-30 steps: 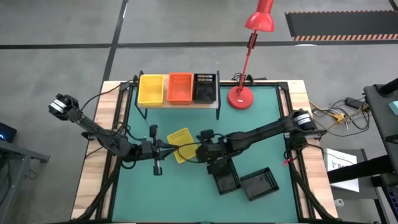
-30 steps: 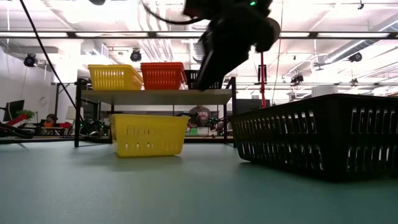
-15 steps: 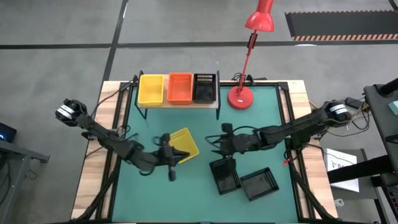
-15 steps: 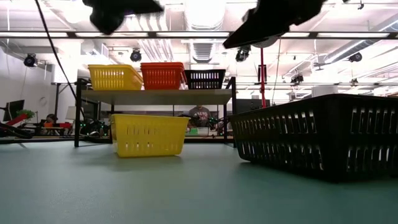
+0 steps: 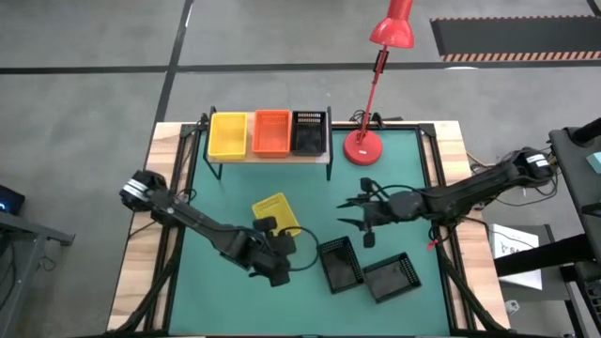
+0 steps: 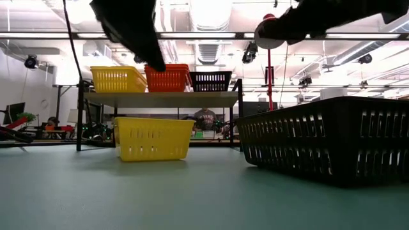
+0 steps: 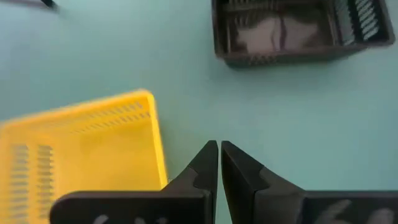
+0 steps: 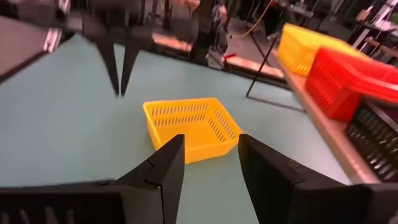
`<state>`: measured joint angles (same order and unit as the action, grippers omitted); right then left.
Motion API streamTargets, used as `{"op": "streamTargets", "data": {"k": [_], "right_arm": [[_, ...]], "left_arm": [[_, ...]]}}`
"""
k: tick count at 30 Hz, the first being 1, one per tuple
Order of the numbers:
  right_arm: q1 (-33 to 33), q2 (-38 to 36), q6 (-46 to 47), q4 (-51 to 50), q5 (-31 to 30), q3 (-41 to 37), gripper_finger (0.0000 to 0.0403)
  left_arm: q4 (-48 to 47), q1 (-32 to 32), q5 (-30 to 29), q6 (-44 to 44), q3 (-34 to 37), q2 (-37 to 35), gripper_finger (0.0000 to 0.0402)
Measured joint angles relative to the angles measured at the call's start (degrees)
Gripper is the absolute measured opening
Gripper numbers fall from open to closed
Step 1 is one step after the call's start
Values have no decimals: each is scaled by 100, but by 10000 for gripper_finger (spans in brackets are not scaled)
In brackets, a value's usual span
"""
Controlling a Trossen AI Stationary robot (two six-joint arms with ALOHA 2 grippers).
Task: Stack baskets on shelf by color
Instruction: Stack the yellow bin on top of the stacked yellow bins on the shelf
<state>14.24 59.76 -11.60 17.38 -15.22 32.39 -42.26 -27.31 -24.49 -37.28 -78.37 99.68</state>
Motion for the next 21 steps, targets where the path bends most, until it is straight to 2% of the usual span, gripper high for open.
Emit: {"op": "streamTargets", "data": {"k": [7, 16, 21], "right_arm": [[0, -519, 114, -109, 9, -180, 151], [0, -545, 118, -102, 11, -243, 157], [0, -529, 155, -103, 7, -243, 157]], "left_arm": [[-26, 162, 166, -138, 105, 166, 16], [261, 574, 61, -140, 489, 171, 122], [991, 707, 92, -140, 924, 174, 151]]}}
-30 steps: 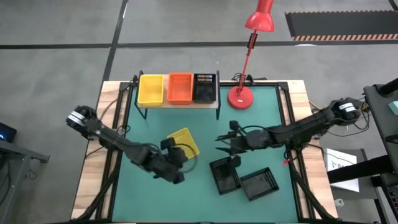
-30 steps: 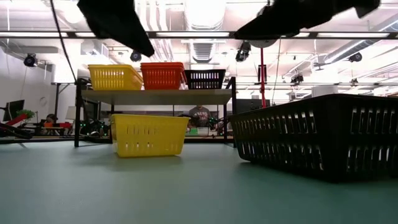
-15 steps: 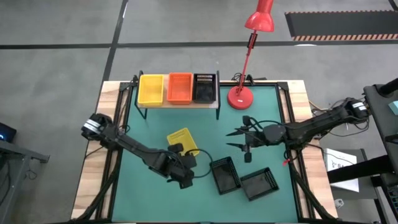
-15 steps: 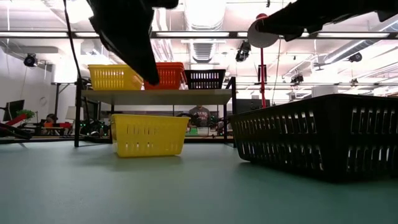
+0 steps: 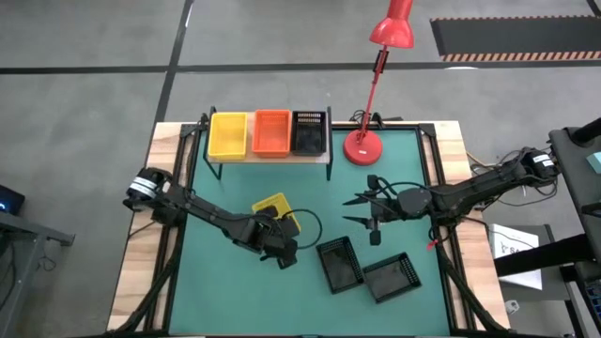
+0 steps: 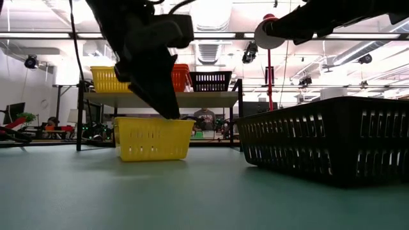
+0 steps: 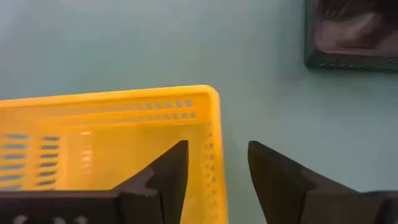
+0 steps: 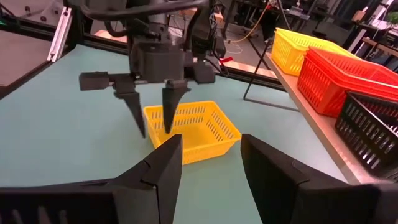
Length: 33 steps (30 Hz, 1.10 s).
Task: Stack baskets on shelf by color
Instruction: Stack the yellow bin on top of the stacked yellow bins on the shelf
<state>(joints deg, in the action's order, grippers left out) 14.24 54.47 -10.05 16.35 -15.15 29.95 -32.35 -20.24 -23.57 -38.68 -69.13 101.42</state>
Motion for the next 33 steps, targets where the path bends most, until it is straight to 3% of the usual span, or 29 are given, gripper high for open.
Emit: {"op": "streamTargets", "data": {"k": [4, 10, 15, 22, 27, 33], "right_arm": [[0, 3, 36, 44, -11, 0, 155], [0, 37, 274, 23, -39, 0, 157], [-2, 45, 300, -29, -263, 1, 152], [-2, 45, 396, -182, -291, 2, 135], [-2, 45, 331, -333, -291, 1, 115], [-2, 45, 269, -376, -291, 2, 85]], "left_arm": [[650, 3, 379, -9, 358, 1, 152], [789, 3, 470, -133, 509, -3, 147], [823, -1, 486, -129, 568, 1, 111], [790, -34, 523, -130, 602, 23, 11], [751, -198, 509, 14, 470, -24, 2], [476, -515, 518, 940, 166, -331, 0]]}}
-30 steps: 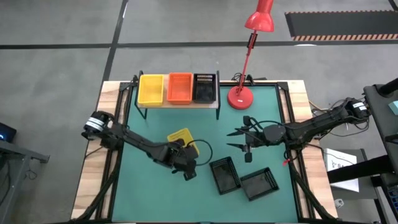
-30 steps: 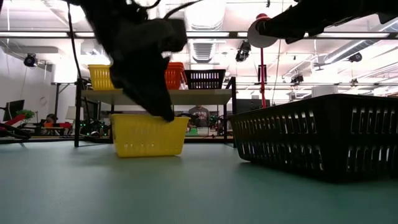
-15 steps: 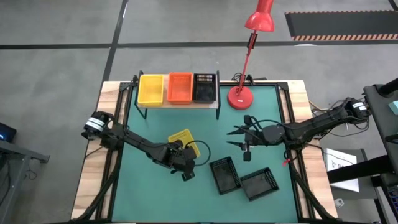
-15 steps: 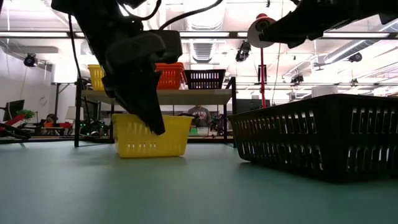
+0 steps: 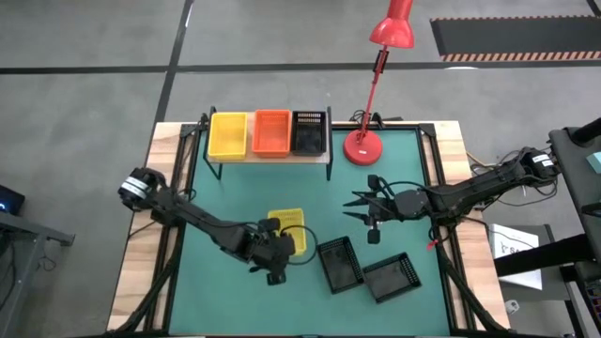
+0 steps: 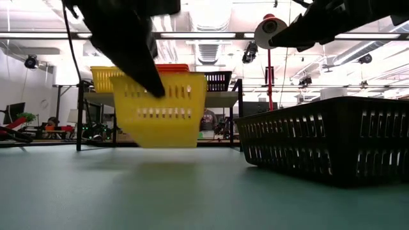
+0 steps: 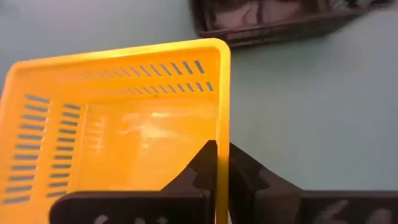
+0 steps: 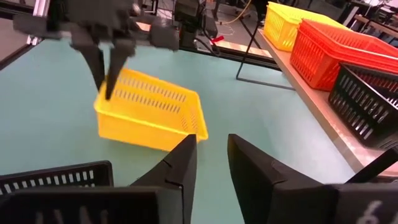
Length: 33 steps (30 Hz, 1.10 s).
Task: Stack baskets on shelf by color
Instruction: Stack the yellow bin on top of the stacked yellow bins on the shelf
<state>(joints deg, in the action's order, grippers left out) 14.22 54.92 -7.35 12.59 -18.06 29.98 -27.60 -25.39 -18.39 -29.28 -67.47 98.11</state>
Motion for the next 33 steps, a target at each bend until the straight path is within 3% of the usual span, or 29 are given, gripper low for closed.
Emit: {"op": "streamTargets", "data": {"k": [12, 18, 28, 33], "right_arm": [[0, 0, -96, -37, 0, 0, 45], [2, -2, -118, -35, 4, 0, 44], [2, -2, -149, -34, 7, 0, 43], [2, -2, -165, -34, 9, 0, 43]], "left_arm": [[-2328, -173, -617, 1617, -1305, -967, 0], [-2966, -50, -1238, 2787, -1342, -1943, 0], [-4100, 1109, -1648, 3986, -1249, -3615, 0], [-4167, 2043, -1159, 4588, -1159, -4084, 0]]}}
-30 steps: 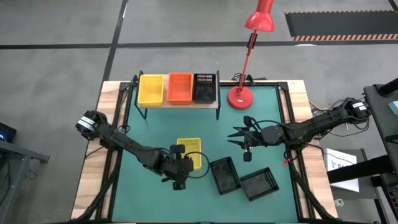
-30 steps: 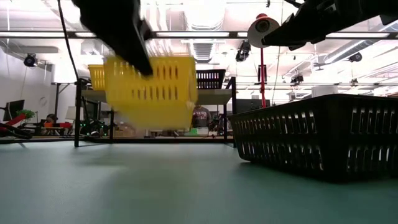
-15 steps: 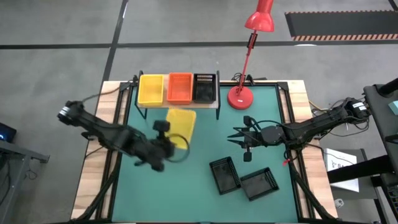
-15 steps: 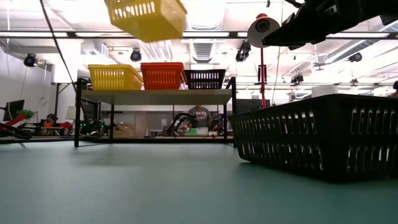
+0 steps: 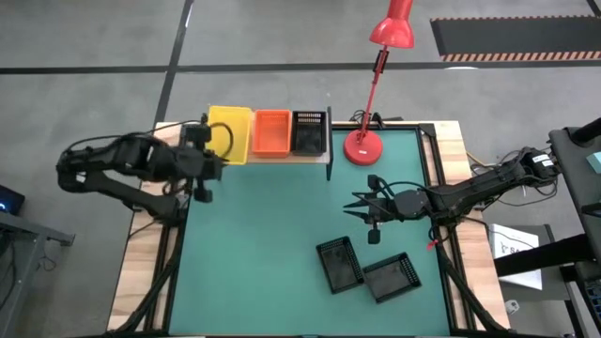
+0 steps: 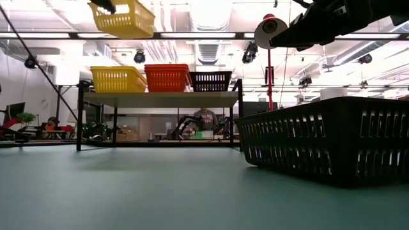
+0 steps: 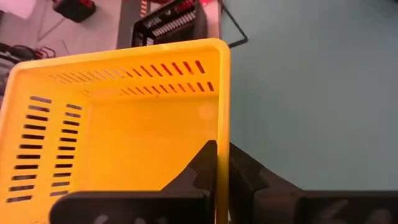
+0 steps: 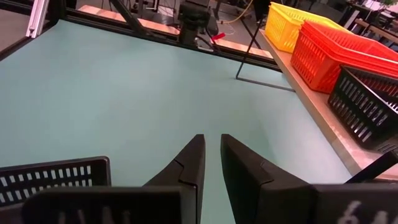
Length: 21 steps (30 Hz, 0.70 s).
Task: Stack baskets on shelf by color
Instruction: Stack the yellow bin on top of the stacked yellow bins on the shelf
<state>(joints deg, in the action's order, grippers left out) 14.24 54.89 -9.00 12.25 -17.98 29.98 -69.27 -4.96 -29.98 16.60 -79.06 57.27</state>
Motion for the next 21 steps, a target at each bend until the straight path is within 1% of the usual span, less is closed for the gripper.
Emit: {"op": "streamTargets", "data": {"k": [4, 10, 15, 21], "right_arm": [[0, 0, -12, 0, 2, 0, 43], [0, 0, -21, 0, 17, 0, 43], [0, 0, -11, 0, 17, 0, 43], [0, 0, -6, 0, 17, 0, 43]], "left_arm": [[3, 690, 426, 326, 4, -129, 0], [-5, 1409, 1009, 702, 8, -2, 0], [-32, 1853, 1106, 1060, 10, 179, 0], [-32, 2279, 1135, 1252, 10, 317, 0]]}}
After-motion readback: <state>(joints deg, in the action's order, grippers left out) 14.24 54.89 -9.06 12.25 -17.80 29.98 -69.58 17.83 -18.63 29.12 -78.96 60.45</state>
